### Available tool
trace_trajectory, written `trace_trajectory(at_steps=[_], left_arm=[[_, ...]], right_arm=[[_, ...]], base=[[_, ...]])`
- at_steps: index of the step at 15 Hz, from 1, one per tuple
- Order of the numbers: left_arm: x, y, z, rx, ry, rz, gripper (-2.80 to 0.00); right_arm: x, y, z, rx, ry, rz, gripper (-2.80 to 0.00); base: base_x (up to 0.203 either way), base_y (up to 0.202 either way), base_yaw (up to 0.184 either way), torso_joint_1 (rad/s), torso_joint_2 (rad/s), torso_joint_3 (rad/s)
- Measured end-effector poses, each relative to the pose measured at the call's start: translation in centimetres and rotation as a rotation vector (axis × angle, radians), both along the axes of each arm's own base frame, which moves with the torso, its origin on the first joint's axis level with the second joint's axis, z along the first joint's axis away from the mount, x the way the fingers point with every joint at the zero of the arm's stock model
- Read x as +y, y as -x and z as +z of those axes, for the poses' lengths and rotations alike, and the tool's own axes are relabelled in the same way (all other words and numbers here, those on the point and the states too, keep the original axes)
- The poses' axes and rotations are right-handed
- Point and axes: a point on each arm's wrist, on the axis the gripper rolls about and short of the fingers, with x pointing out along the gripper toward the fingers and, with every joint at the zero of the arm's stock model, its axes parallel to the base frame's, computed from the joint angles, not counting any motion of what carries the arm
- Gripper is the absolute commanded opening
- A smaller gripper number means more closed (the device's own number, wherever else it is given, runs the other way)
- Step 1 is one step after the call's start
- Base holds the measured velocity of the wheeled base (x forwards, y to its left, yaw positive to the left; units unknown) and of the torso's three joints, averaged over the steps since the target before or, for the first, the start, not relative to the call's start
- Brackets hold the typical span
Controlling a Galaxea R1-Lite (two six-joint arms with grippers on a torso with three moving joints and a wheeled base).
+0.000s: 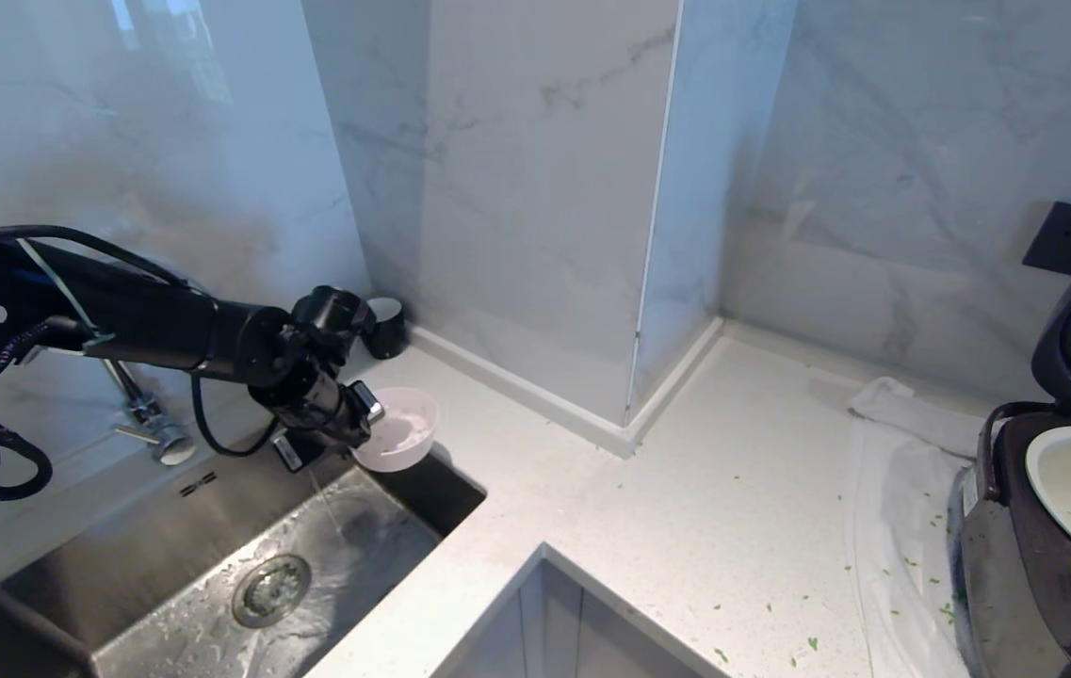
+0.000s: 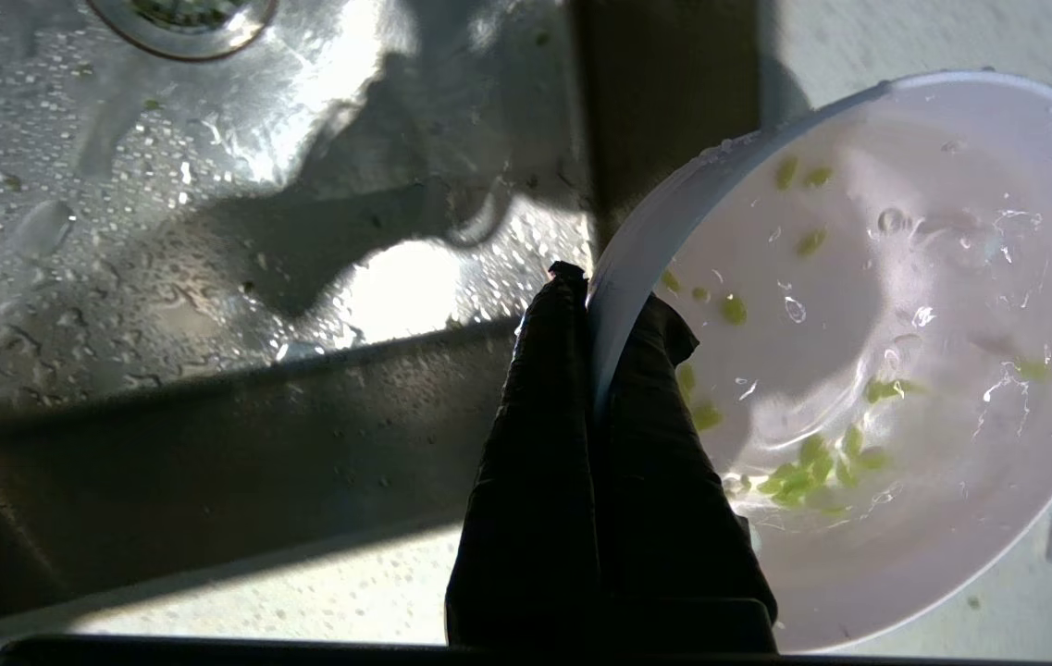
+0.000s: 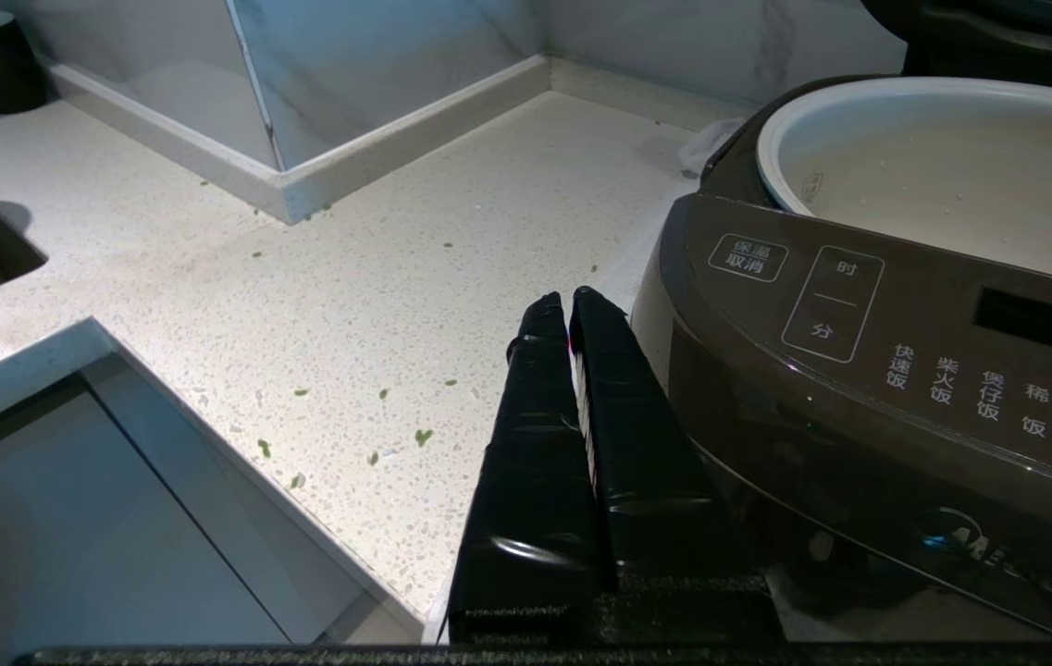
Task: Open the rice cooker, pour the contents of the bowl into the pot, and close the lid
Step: Place the bowl on the table
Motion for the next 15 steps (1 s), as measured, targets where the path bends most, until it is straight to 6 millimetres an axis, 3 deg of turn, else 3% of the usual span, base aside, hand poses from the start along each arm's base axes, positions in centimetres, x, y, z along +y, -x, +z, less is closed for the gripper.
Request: trace_trajectory(at_steps=[7, 11, 15], left_arm=[[-7.4, 1.9, 1.6, 0.004, 0.002, -0.191, -2.8], [-12.6, 3.3, 1.5, 0.017, -0.005, -0.321, -2.8], [-16.1, 3.0, 0.2, 0.025, -0.014, -0.388, -2.8]], right_arm=[[0.0, 0.0, 0.0, 0.0, 0.0, 0.0, -2.8], [0.0, 0.0, 0.0, 0.0, -0.001, 0.0, -2.8], [0.0, 0.0, 0.0, 0.0, 0.0, 0.0, -2.8]], base=[[0.0, 0.0, 0.0, 0.0, 0.0, 0.0], [0.0, 0.0, 0.0, 0.0, 0.0, 0.0], [0.0, 0.0, 0.0, 0.0, 0.0, 0.0]])
